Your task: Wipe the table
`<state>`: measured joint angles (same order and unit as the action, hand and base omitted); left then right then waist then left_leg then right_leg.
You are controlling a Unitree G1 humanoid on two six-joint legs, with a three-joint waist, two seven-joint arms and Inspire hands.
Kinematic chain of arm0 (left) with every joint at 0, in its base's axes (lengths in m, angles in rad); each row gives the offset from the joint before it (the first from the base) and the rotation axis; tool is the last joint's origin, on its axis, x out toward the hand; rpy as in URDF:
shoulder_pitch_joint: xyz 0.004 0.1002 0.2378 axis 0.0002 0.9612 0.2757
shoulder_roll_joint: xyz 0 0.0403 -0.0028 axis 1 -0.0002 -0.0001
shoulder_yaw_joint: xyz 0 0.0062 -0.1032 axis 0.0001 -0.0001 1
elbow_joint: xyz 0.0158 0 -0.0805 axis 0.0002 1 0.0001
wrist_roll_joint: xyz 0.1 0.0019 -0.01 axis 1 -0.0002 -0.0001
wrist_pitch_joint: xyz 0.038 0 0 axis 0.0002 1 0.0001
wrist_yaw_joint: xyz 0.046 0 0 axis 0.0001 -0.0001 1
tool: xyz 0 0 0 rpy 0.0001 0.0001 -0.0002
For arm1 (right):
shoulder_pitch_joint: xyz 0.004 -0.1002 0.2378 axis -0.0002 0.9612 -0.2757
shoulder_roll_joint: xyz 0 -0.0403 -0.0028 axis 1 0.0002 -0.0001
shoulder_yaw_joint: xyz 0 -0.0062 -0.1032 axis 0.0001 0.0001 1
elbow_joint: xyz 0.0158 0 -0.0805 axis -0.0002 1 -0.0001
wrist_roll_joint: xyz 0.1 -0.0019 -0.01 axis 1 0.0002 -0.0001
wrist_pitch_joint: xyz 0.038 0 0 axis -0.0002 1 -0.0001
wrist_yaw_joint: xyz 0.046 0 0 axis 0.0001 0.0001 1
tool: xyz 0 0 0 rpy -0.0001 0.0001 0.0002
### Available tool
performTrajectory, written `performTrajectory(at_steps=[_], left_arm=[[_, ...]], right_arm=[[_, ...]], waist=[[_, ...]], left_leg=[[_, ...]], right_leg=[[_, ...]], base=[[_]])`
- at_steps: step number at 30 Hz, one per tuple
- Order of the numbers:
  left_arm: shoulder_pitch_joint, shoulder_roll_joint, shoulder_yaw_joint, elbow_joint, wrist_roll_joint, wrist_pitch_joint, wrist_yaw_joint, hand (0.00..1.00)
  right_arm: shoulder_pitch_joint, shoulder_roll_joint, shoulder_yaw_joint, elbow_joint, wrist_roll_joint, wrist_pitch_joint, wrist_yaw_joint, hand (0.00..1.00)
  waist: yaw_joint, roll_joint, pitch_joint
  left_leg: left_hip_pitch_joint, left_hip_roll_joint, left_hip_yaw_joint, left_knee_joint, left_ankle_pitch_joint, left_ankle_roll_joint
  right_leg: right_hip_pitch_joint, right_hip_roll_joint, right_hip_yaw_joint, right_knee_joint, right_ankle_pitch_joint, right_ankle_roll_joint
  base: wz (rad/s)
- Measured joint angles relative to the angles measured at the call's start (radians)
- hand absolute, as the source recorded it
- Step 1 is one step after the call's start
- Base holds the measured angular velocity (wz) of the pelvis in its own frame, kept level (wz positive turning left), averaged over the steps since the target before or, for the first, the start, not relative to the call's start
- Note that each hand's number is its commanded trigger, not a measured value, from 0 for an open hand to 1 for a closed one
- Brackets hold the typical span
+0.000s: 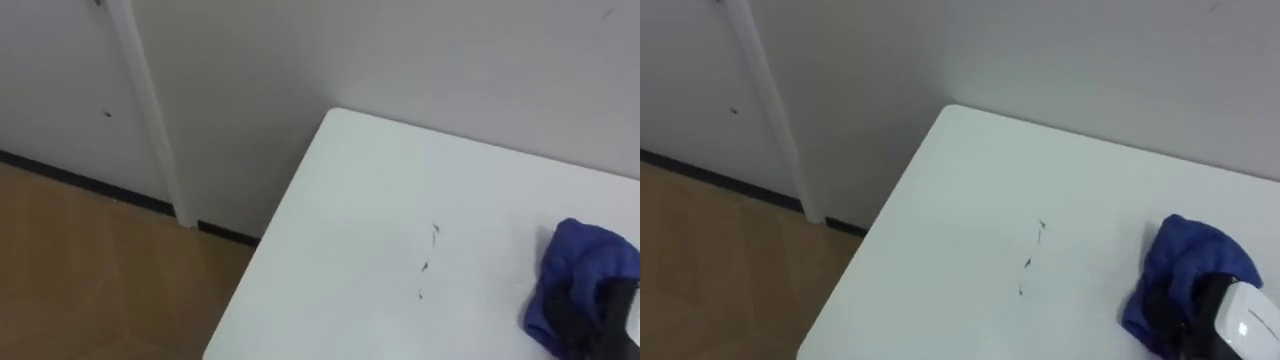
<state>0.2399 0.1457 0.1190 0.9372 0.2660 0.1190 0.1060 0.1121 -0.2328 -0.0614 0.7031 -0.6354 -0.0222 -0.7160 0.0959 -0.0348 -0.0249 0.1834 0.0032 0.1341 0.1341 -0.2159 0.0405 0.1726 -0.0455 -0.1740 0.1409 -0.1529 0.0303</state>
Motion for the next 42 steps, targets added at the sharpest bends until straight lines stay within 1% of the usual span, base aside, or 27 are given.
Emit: performTrajectory(at_steps=[1, 3, 4, 5, 7, 8, 10, 11, 13, 14, 16, 17, 18, 19, 22, 26, 28, 30, 32, 33, 34, 35, 36, 37, 39, 40, 42], left_arm=[[-0.022, 0.0, -0.013, 0.021, -0.018, 0.001, 0.001, 0.0], [-0.036, 0.003, -0.047, 0.038, -0.029, -0.002, 0.002, 0.0], [-0.052, 0.006, -0.066, 0.068, -0.043, -0.002, 0.003, 0.0], [-0.056, 0.006, -0.07, 0.076, -0.049, 0.001, 0.003, 0.0], [-0.045, 0.004, -0.088, 0.078, -0.059, 0.007, 0.004, 0.0], [-0.038, 0.004, -0.092, 0.078, -0.057, 0.011, 0.006, 0.0], [0.003, 0.005, -0.103, 0.072, -0.057, 0.034, 0.01, 0.0], [0.022, 0.005, -0.102, 0.071, -0.057, 0.037, 0.01, 0.0], [0.068, 0.003, -0.096, 0.069, -0.057, 0.043, 0.01, 0.0], [0.091, 0.003, -0.087, 0.07, -0.055, 0.043, 0.009, 0.0], [0.106, 0.002, -0.041, 0.07, -0.032, 0.042, 0.004, 0.0], [0.107, 0.003, -0.023, 0.064, -0.016, 0.041, -0.002, 0.0], [0.115, 0.001, 0.036, 0.058, 0.021, 0.033, -0.008, 0.0], [0.122, 0.003, 0.08, 0.043, 0.06, 0.033, -0.008, 0.0], [0.157, 0.01, 0.152, 0.005, 0.08, 0.033, -0.009, 0.0], [0.139, 0.019, 0.141, -0.022, 0.078, 0.022, -0.012, 0.0], [0.107, 0.018, 0.103, -0.022, 0.078, 0.004, -0.009, 0.0], [0.089, 0.018, 0.058, -0.021, 0.069, 0.003, 0.0, 0.0], [0.069, 0.012, 0.014, -0.019, 0.038, 0.002, 0.011, 0.0], [0.052, 0.003, -0.006, -0.013, 0.017, 0.003, 0.023, 0.0], [0.034, -0.007, -0.024, -0.005, -0.002, 0.003, 0.033, 0.0], [0.027, -0.013, -0.03, -0.002, -0.002, 0.003, 0.037, 0.0], [0.014, -0.014, -0.057, 0.02, -0.003, 0.001, 0.04, 0.0], [-0.006, -0.014, -0.081, 0.038, -0.001, 0.001, 0.04, 0.0], [-0.005, -0.014, -0.116, 0.04, -0.001, 0.004, 0.04, 0.0], [-0.004, -0.015, -0.134, 0.04, -0.001, 0.009, 0.04, 0.0], [0.024, -0.02, -0.144, 0.038, 0.001, 0.015, 0.037, 0.0]], right_arm=[[-0.031, 0.003, 0.046, -0.026, -0.005, 0.047, 0.05, 1.0], [-0.057, 0.009, 0.124, -0.091, -0.04, 0.109, 0.124, 1.0], [-0.076, 0.028, 0.17, -0.127, -0.045, 0.128, 0.169, 1.0], [-0.093, 0.041, 0.192, -0.137, -0.047, 0.134, 0.189, 1.0], [-0.154, 0.08, 0.247, -0.169, -0.068, 0.15, 0.259, 1.0], [-0.164, 0.083, 0.261, -0.174, -0.077, 0.148, 0.269, 1.0], [-0.178, 0.077, 0.277, -0.177, -0.096, 0.132, 0.281, 1.0], [-0.17, 0.075, 0.272, -0.17, -0.1, 0.122, 0.279, 1.0], [-0.145, 0.055, 0.263, -0.154, -0.1, 0.067, 0.254, 1.0], [-0.122, 0.033, 0.261, -0.13, -0.096, 0.016, 0.209, 1.0], [-0.046, -0.003, 0.193, -0.093, -0.081, -0.071, 0.109, 1.0], [-0.018, -0.005, 0.164, -0.089, -0.081, -0.086, 0.082, 1.0], [0.041, -0.005, 0.097, -0.088, -0.08, -0.109, 0.031, 1.0], [0.099, -0.007, 0.046, -0.087, -0.078, -0.126, -0.017, 1.0], [0.191, -0.01, -0.039, -0.072, -0.067, -0.143, -0.091, 1.0], [0.198, -0.026, -0.067, -0.023, -0.054, -0.143, -0.095, 1.0], [0.174, -0.025, -0.056, -0.022, -0.055, -0.122, -0.073, 1.0], [0.128, -0.021, -0.029, -0.012, -0.052, -0.092, -0.053, 1.0], [0.08, 0.003, 0.005, -0.042, -0.048, -0.034, -0.021, 1.0], [0.043, 0.01, 0.041, -0.056, -0.049, 0.013, 0.009, 1.0], [0.006, 0.021, 0.073, -0.068, -0.054, 0.052, 0.043, 1.0], [-0.009, 0.03, 0.089, -0.084, -0.063, 0.076, 0.065, 1.0], [-0.024, 0.047, 0.129, -0.141, -0.087, 0.122, 0.13, 1.0], [-0.028, 0.064, 0.173, -0.194, -0.123, 0.139, 0.183, 1.0], [-0.051, 0.082, 0.238, -0.23, -0.157, 0.149, 0.227, 1.0], [-0.072, 0.094, 0.268, -0.244, -0.165, 0.154, 0.253, 1.0], [-0.096, 0.095, 0.283, -0.256, -0.179, 0.151, 0.276, 1.0]], waist=[[0.015, 0.0, 0.001], [0.034, 0.0, 0.0027], [0.044, 0.001, 0.0041], [0.048, 0.0, 0.0057], [0.053, 0.003, 0.0216], [0.054, 0.004, 0.0245], [0.052, 0.01, 0.0308], [0.045, 0.012, 0.0309], [0.035, 0.013, 0.0314], [0.028, 0.014, 0.0313], [0.014, 0.014, 0.0293], [0.01, 0.014, 0.0279], [0.007, 0.014, 0.026], [0.003, 0.007, 0.0175], [-0.02, 0.012, 0.0038], [-0.037, 0.002, 0.0033], [-0.033, 0.003, 0.0027], [-0.025, 0.003, 0.0027], [-0.007, 0.004, 0.0029], [0.008, 0.005, 0.0045], [0.028, 0.008, 0.0061], [0.032, 0.01, 0.0072], [0.039, 0.01, 0.0073], [0.043, 0.011, 0.0085], [0.047, 0.014, 0.0117], [0.048, 0.02, 0.0184], [0.05, 0.027, 0.0263]], left_leg=[[0.001, 0.007, -0.005, 0.001, -0.004, 0.0], [0.001, 0.015, -0.009, 0.002, -0.007, -0.002], [0.0, 0.02, -0.009, 0.003, -0.01, -0.007], [-0.001, 0.021, -0.01, 0.003, -0.01, -0.008], [-0.007, 0.021, -0.032, 0.004, -0.01, -0.015], [-0.011, 0.022, -0.034, 0.004, -0.009, -0.017], [-0.019, 0.022, -0.047, 0.004, -0.005, -0.015], [-0.021, 0.022, -0.052, 0.005, -0.005, -0.016], [-0.022, 0.022, -0.053, 0.011, -0.006, -0.015], [-0.016, 0.021, -0.055, 0.012, -0.007, -0.015], [-0.012, 0.016, -0.052, 0.016, -0.007, -0.012], [-0.009, 0.013, -0.05, 0.018, -0.007, -0.012], [-0.003, 0.005, -0.05, 0.014, -0.005, -0.007], [-0.003, -0.001, -0.049, 0.011, -0.005, -0.001], [0.007, -0.001, -0.006, 0.011, -0.013, 0.009], [0.015, -0.002, 0.004, 0.015, -0.02, 0.018], [0.022, -0.003, 0.025, 0.016, -0.023, 0.023], [0.025, -0.002, 0.047, 0.015, -0.023, 0.023], [0.028, -0.001, 0.053, 0.013, -0.024, 0.022], [0.028, 0.0, 0.05, 0.009, -0.026, 0.021], [0.028, 0.001, 0.034, 0.012, -0.031, 0.022], [0.027, 0.001, 0.013, 0.016, -0.033, 0.023], [0.021, 0.004, -0.006, 0.022, -0.035, 0.023], [0.013, 0.011, -0.007, 0.029, -0.039, 0.019], [0.009, 0.019, -0.008, 0.035, -0.043, 0.009], [0.007, 0.022, -0.012, 0.035, -0.042, 0.004], [-0.004, 0.022, -0.017, 0.035, -0.039, -0.001]], right_leg=[[-0.01, 0.012, 0.002, -0.001, 0.011, -0.009], [-0.023, 0.024, 0.0, -0.002, 0.024, -0.021], [-0.029, 0.029, -0.018, -0.001, 0.028, -0.027], [-0.032, 0.032, -0.023, 0.001, 0.03, -0.029], [-0.045, 0.039, -0.028, 0.013, 0.029, -0.031], [-0.048, 0.04, -0.029, 0.012, 0.028, -0.032], [-0.053, 0.044, -0.03, 0.01, 0.028, -0.033], [-0.052, 0.044, -0.032, 0.009, 0.027, -0.034], [-0.046, 0.043, -0.03, 0.008, 0.025, -0.035], [-0.037, 0.042, -0.028, 0.005, 0.023, -0.034], [-0.017, 0.025, -0.014, -0.008, 0.013, -0.018], [-0.011, 0.019, -0.015, -0.007, 0.009, -0.011], [0.0, 0.007, -0.018, -0.007, 0.003, -0.002], [0.004, -0.002, -0.021, -0.005, -0.003, 0.006], [0.024, -0.009, -0.02, -0.001, -0.003, 0.007], [0.027, -0.011, -0.014, 0.01, 0.003, 0.014], [0.023, -0.013, 0.0, 0.01, 0.006, 0.016], [0.018, -0.011, 0.013, 0.01, 0.01, 0.019], [0.005, -0.005, 0.023, 0.01, 0.014, 0.018], [-0.006, 0.0, 0.021, 0.009, 0.017, 0.017], [-0.018, 0.009, 0.023, 0.009, 0.023, 0.008], [-0.021, 0.014, 0.02, 0.009, 0.028, 0.003], [-0.028, 0.021, 0.007, 0.01, 0.035, -0.007], [-0.034, 0.028, -0.001, 0.01, 0.039, -0.013], [-0.036, 0.034, -0.01, 0.011, 0.041, -0.016], [-0.037, 0.036, -0.019, 0.012, 0.04, -0.016], [-0.049, 0.037, -0.018, 0.014, 0.037, -0.021]], base=[[-1.01], [-0.66], [-0.42], [-0.22], [-0.04], [0.08], [0.14], [0.2], [0.18], [0.35], [0.63], [0.67], [0.57], [0.49], [0.15], [-0.08], [-0.28], [-0.53], [-0.74], [-0.96], [-0.92], [-0.75], [-0.39], [-0.25], [0.03], [0.08], [0.08]])
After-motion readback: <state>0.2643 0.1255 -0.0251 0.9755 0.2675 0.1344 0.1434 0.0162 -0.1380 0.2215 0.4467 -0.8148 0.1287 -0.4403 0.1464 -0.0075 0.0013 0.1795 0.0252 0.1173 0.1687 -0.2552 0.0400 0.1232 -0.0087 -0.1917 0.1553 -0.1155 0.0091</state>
